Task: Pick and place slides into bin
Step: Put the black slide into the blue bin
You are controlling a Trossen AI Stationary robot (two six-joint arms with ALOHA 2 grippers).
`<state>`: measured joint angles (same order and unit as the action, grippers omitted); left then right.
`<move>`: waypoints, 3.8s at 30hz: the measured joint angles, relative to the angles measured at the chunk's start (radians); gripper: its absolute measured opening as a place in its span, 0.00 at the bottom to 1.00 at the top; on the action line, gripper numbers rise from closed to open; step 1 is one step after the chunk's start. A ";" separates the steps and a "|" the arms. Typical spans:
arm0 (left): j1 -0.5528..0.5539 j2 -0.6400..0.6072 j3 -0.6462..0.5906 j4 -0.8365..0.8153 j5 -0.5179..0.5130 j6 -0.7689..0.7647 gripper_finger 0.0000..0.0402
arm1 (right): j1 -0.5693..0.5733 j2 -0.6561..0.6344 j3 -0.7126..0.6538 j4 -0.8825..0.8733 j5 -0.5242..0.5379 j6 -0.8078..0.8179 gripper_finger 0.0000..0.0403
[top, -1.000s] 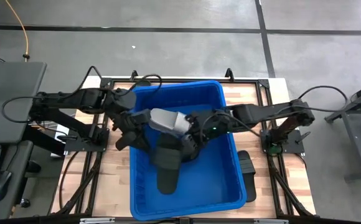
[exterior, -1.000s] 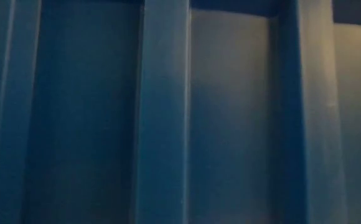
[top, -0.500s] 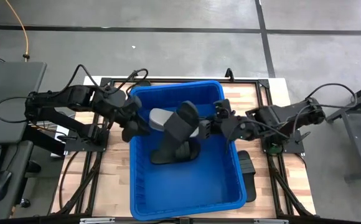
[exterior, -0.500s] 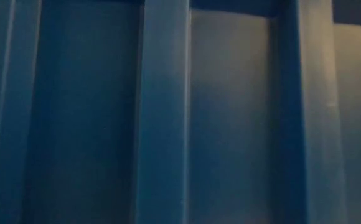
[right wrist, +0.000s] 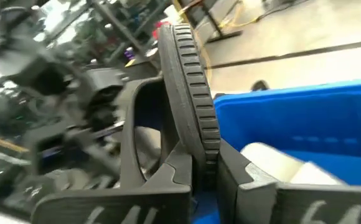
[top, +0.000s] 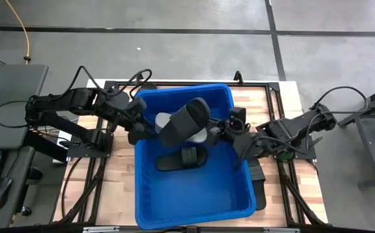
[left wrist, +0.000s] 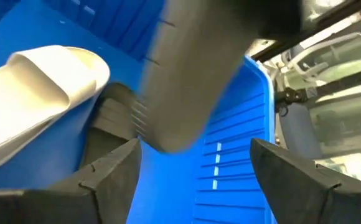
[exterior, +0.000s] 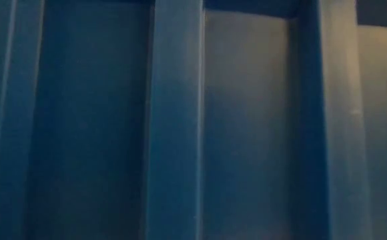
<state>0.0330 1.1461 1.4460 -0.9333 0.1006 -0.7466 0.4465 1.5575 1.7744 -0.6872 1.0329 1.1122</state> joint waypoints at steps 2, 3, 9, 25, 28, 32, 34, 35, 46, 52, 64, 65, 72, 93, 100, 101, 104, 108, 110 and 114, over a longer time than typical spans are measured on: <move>0.000 0.000 0.000 -0.008 -0.015 -0.001 0.70 | 0.000 -0.002 0.000 0.049 -0.030 -0.043 0.01; 0.000 0.000 0.000 -0.010 -0.014 0.003 0.70 | 0.000 -0.002 0.000 0.078 -0.041 -0.066 0.01; 0.000 0.001 -0.047 0.012 0.015 0.036 0.71 | -0.001 -0.002 0.000 0.131 -0.049 -0.127 0.01; -0.009 -0.061 -0.249 0.409 0.094 -0.007 0.53 | -0.009 -0.001 -0.024 0.114 -0.064 -0.046 0.01; -0.009 -0.060 -0.249 0.406 0.094 0.002 0.37 | -0.016 -0.001 -0.024 0.106 -0.065 -0.033 0.01; -0.006 -0.052 -0.249 0.407 0.120 0.006 0.11 | -0.033 -0.002 -0.024 0.104 -0.073 -0.047 0.01; -0.006 -0.050 -0.249 0.400 0.121 0.001 0.11 | -0.042 -0.002 -0.024 0.092 -0.086 -0.059 0.01; -0.006 -0.051 -0.249 0.399 0.121 0.000 0.11 | -0.044 -0.002 -0.024 0.086 -0.088 -0.063 0.01; -0.010 -0.058 -0.248 0.208 0.244 0.030 0.11 | -0.046 -0.045 -0.022 -0.291 -0.148 0.147 0.35; -0.029 -0.038 -0.247 0.159 0.277 -0.001 0.11 | -0.027 -0.066 -0.025 -0.561 -0.252 0.320 0.47; -0.075 0.182 -0.249 0.278 0.561 -0.184 0.11 | -0.006 -0.169 -0.025 -0.720 -0.235 0.338 0.51; -0.074 0.197 -0.249 0.293 0.569 -0.201 0.11 | -0.006 -0.182 -0.025 -0.721 -0.230 0.322 0.51; -0.072 0.299 -0.249 0.406 0.594 -0.322 0.11 | -0.006 -0.236 -0.025 -0.723 -0.217 0.210 0.51; -0.085 0.588 -0.249 0.398 0.717 -0.392 0.11 | -0.006 -0.256 -0.025 -0.778 -0.274 0.076 0.51; -0.086 0.645 -0.248 0.456 0.712 -0.426 0.11 | -0.006 -0.256 -0.025 -0.825 -0.278 0.078 0.51; -0.086 0.655 -0.248 0.442 0.716 -0.435 0.11 | -0.006 -0.256 -0.025 -0.829 -0.277 0.076 0.51; -0.094 0.696 -0.249 0.430 0.720 -0.443 0.11 | -0.006 -0.255 -0.025 -0.839 -0.274 0.076 0.51; -0.093 0.723 -0.248 0.443 0.717 -0.450 0.11 | -0.006 -0.255 -0.025 -0.841 -0.264 0.076 0.51; -0.093 0.735 -0.248 0.481 0.719 -0.474 0.11 | -0.006 -0.256 -0.025 -0.843 -0.263 0.072 0.51; -0.093 0.739 -0.248 0.488 0.708 -0.500 0.17 | -0.006 -0.256 -0.025 -0.850 -0.258 0.065 0.51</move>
<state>-0.0597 1.8850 1.1982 -0.4449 0.8084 -1.2462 0.4402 1.3018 1.7493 -1.5370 0.7750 1.1770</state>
